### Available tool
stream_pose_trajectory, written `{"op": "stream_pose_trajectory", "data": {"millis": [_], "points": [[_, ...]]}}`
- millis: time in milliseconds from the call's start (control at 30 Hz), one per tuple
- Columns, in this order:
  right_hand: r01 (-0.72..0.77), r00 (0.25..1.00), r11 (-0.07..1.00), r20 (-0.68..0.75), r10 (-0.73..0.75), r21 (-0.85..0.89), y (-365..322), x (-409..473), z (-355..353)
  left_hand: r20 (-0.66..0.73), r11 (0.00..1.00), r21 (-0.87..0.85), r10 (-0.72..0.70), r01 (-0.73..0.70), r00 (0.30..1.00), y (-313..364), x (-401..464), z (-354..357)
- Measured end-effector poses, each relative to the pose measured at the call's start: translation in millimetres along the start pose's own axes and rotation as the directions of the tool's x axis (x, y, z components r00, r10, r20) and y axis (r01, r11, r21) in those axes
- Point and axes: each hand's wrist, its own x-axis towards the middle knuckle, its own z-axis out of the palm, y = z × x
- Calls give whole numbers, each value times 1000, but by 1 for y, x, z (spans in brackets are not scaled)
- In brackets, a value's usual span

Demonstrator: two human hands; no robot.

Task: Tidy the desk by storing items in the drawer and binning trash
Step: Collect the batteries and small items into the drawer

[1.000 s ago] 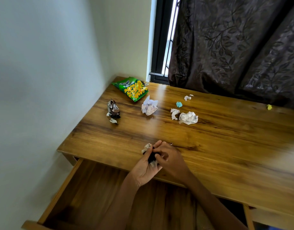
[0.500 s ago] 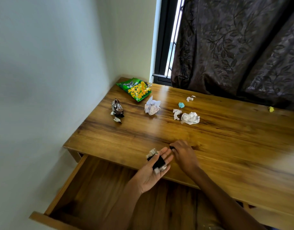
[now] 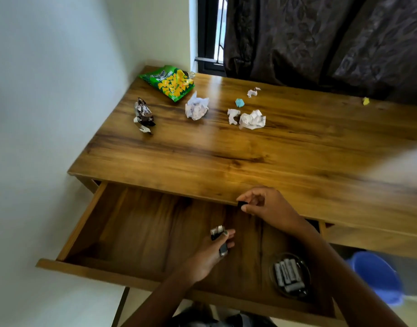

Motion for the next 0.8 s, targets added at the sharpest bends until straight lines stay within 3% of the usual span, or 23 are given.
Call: {"op": "stream_pose_trajectory", "data": {"millis": [200,367,633,800], "points": [[-87,962,980,240,130,-180,35,-51,31,-37,992,127,-18,22,999,-9,1,7],[-209,892,956,362,272,-204,64,-69,67,-20,979,203,-19,23,1000,-9,-1,10],[-187,916,954,309,255,-233,73,-66,87,-39,927,369,-48,59,998,-11,-4,11],[-218,969,963,80,233,-157,66,-58,77,-65,920,383,-56,77,996,-13,-2,9]]}}
